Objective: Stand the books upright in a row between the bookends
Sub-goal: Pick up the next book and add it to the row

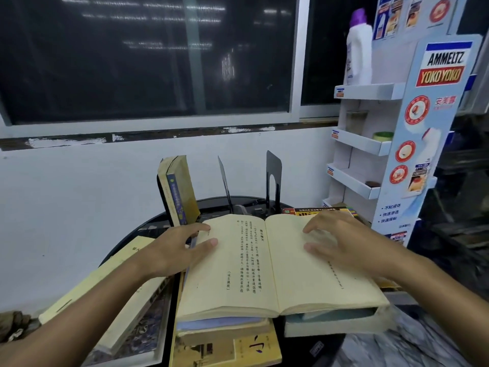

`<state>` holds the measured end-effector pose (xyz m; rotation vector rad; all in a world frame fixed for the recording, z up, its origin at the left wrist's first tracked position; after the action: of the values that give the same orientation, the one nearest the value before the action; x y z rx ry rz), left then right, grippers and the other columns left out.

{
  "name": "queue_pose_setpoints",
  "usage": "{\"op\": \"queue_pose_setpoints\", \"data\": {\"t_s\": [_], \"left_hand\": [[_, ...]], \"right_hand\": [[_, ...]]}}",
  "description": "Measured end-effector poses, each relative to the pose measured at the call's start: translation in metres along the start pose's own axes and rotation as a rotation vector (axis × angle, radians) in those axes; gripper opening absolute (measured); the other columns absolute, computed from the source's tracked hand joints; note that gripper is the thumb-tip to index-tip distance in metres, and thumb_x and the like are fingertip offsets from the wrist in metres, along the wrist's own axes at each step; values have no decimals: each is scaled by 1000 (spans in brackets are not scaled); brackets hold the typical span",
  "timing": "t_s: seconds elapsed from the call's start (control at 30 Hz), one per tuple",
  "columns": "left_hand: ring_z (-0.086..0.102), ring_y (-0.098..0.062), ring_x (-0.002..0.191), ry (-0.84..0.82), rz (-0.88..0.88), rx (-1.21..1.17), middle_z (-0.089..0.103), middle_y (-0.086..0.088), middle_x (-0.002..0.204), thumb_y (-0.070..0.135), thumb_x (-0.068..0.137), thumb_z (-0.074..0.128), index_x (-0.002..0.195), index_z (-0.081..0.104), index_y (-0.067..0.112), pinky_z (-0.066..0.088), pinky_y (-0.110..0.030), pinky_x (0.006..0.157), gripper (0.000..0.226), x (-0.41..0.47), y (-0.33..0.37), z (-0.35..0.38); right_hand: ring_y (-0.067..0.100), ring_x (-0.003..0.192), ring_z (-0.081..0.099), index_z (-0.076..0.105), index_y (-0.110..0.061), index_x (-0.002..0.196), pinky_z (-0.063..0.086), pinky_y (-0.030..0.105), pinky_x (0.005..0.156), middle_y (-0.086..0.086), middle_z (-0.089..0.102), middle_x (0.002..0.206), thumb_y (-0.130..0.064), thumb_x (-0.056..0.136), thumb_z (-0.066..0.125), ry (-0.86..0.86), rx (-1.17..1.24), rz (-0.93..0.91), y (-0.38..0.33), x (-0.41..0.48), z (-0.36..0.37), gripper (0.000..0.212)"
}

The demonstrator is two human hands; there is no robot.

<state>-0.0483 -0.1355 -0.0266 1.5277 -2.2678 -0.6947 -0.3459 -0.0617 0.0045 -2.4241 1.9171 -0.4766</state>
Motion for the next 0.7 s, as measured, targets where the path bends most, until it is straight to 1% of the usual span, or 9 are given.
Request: {"op": "queue_pose_setpoints", "data": {"t_s": [0.07,0.17,0.27,0.37,0.43,0.5,0.53,0.6,0.7], "left_hand": [[47,-8,119,14,-1,-10,50,12,137,63,90,50,144,48,35,37,-22,94,61,-2,3,-1],[53,-10,118,71,11,-38,57,10,129,71,80,48,137,54,40,41,-21,89,65,-6,7,-10],[58,-10,109,137,42,-90,63,2,118,66,85,53,130,59,41,46,-24,90,52,-6,18,-23],[61,0,104,171,83,-170,66,13,115,62,88,57,131,60,41,51,-25,87,48,-6,38,-35],[62,9,100,174,119,-232,64,18,120,56,91,59,132,61,39,50,-16,80,45,-6,56,-39],[62,18,91,183,167,-300,66,21,114,48,93,60,130,63,35,47,-4,67,40,-7,75,-41],[62,20,87,188,186,-333,67,20,108,46,93,61,128,64,34,46,-2,63,37,-7,84,-41],[66,13,84,194,217,-383,72,14,100,46,93,61,125,65,36,46,-5,62,35,-8,102,-40],[68,4,93,188,276,-384,70,19,115,53,90,58,129,63,40,51,-12,72,41,-9,127,-35]], "right_hand": [[-3,126,37,59,-41,124,28,20,106,-28,50,129,-57,93,57,0,17,4,2,-3,-1,34],[-2,124,40,60,-40,123,30,24,108,-27,51,128,-56,94,56,16,23,-4,0,-4,-6,33],[-5,118,40,61,-40,124,33,22,101,-26,51,126,-55,94,56,26,43,-17,-4,-3,-15,34],[-8,114,41,61,-39,125,34,18,98,-26,52,124,-55,94,56,58,71,-42,-10,1,-25,36],[-9,110,43,62,-39,125,33,8,91,-28,53,123,-55,94,56,87,94,-52,-13,3,-31,35],[-11,106,47,63,-40,122,33,4,84,-28,55,120,-55,94,57,108,128,-57,-16,5,-37,33],[-12,105,49,64,-39,121,36,4,83,-27,57,118,-55,94,57,119,139,-67,-18,5,-40,32],[-9,104,54,67,-36,116,42,8,85,-24,61,113,-54,94,57,145,155,-87,-22,4,-46,29],[-3,98,59,71,-31,107,48,16,83,-19,65,105,-53,95,54,170,246,-82,-26,0,-55,30]]}}
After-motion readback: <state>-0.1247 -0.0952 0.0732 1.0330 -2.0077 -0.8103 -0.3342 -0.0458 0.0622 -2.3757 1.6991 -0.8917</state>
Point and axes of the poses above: each hand's wrist, its own x-axis towards the middle knuckle, its own z-axis out of the palm, y = z × x, the point moved 9 cm from there along x, towards the middle knuckle
